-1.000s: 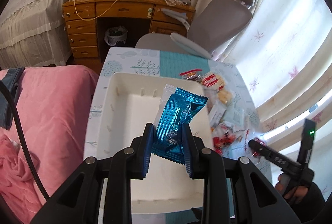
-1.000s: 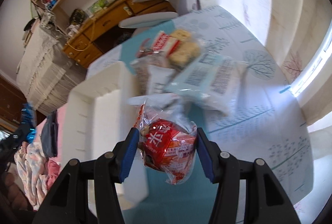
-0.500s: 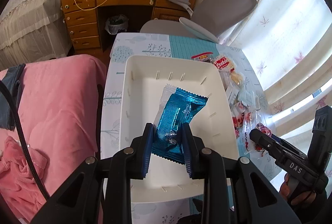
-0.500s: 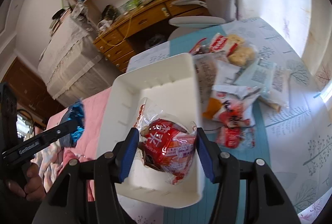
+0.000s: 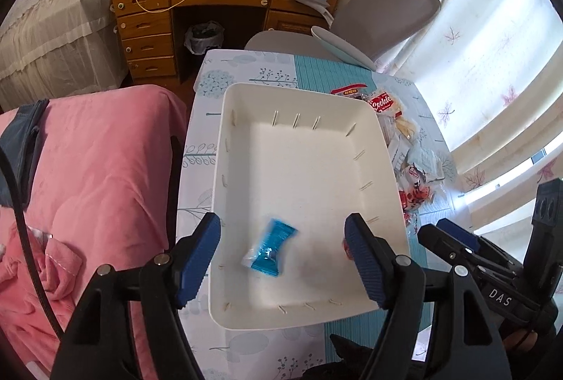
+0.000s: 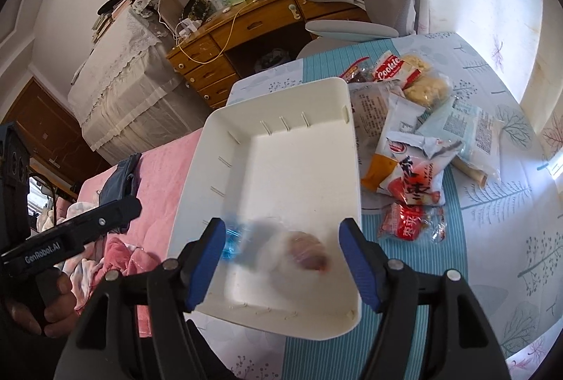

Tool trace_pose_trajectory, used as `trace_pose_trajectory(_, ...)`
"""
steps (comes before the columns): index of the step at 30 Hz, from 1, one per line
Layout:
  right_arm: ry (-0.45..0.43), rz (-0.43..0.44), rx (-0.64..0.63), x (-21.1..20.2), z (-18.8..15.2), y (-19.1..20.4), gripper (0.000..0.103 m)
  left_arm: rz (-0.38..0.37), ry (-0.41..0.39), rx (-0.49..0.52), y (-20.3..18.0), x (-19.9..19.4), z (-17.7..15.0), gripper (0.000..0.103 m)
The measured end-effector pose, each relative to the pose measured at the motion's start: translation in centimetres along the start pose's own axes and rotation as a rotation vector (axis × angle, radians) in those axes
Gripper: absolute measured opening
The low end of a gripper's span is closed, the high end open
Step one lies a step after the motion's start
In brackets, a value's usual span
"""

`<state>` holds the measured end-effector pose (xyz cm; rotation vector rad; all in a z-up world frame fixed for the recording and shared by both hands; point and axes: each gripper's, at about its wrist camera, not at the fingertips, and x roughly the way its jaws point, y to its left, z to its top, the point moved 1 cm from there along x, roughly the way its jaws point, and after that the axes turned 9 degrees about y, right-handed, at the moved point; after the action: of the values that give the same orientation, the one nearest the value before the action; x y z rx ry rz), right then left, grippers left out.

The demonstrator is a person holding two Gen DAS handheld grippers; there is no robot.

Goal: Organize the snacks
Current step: 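Open both grippers to drop the candy and sweet into the tray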

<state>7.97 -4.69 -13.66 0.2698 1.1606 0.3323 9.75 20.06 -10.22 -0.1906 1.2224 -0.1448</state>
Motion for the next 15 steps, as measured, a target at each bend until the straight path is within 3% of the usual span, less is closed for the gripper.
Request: trace_pose_trajectory(15,0.020,-0.039,0.059,-2.3,-2.3,-3.5,0.071,-0.038,0.008,0.054,-4.8,0.5,-0.8,0.074)
